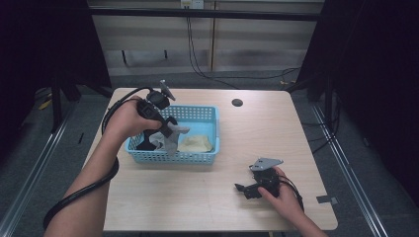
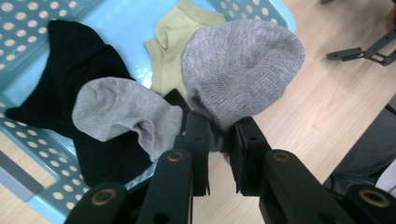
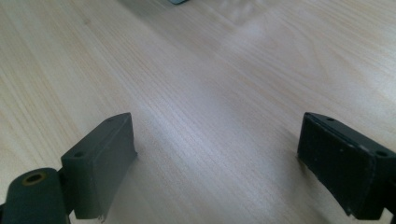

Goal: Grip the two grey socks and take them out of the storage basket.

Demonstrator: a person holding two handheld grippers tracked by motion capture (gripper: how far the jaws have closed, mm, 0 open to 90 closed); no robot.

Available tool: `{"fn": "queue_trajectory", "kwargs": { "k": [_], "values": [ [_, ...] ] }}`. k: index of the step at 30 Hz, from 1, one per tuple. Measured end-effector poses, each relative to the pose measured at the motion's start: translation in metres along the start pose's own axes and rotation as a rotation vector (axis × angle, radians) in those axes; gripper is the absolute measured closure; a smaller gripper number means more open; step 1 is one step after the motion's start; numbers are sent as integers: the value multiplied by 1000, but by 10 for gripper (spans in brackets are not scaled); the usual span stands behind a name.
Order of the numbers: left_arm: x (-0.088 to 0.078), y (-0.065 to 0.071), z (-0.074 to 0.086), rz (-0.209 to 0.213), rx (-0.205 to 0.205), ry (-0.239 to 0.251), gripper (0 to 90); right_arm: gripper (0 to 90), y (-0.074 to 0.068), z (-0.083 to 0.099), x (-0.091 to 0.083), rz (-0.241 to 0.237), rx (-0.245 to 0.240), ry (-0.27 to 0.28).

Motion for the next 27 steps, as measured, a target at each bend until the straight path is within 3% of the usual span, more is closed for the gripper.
{"fn": "queue_trajectory", "kwargs": {
  "k": [12,27],
  "values": [
    [7,19,18,-5,45,-19,780,107,0,0,0,0,0,-1],
    [32,41,34,12,112,-39,773,107,0,0,0,0,2,-1]
  ]
}}
Point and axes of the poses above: each handheld gripper's, and its own axes: x roughly forward along the jaws, z roughly out of its underside, y roughly to its right, the point moved 3 cm from there along x, roughly forward along the jaws, and after that the axes turned 14 degrees about -y, right-handed, at the moved point
